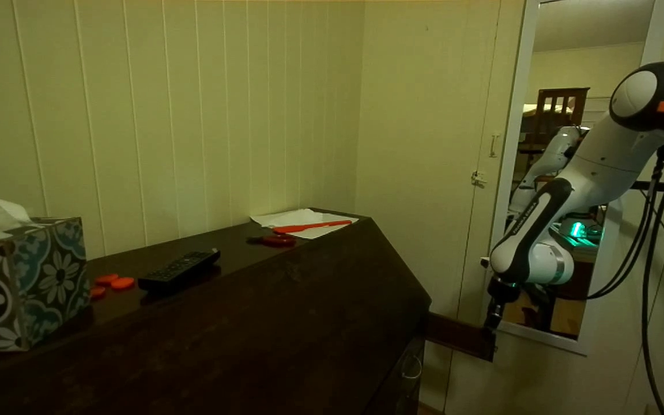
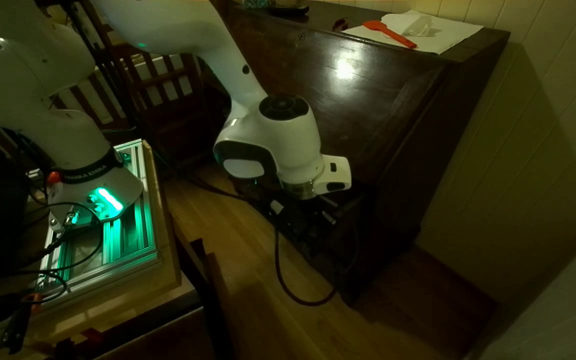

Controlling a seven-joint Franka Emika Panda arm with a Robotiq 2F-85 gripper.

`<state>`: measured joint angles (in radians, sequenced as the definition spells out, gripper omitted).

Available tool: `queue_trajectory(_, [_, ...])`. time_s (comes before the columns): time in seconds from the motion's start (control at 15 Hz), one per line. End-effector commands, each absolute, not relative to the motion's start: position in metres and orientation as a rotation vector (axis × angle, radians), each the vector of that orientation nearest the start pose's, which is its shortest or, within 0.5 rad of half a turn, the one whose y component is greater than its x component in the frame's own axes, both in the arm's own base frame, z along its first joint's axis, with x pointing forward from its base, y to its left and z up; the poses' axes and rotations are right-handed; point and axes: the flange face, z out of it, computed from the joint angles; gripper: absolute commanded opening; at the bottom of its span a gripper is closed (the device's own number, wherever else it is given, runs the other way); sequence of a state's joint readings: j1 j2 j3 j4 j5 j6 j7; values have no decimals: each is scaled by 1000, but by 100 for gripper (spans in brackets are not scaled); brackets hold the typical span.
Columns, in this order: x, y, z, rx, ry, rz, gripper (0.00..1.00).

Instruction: Push out the compartment on the far right side of the dresser

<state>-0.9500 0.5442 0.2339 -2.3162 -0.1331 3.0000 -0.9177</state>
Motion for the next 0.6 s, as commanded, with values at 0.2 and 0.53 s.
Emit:
queue_trajectory(0.2, [406, -339, 119, -3126, -453, -276, 46])
queue_trajectory(0.53, [404, -340, 116, -3120, -447, -280, 2])
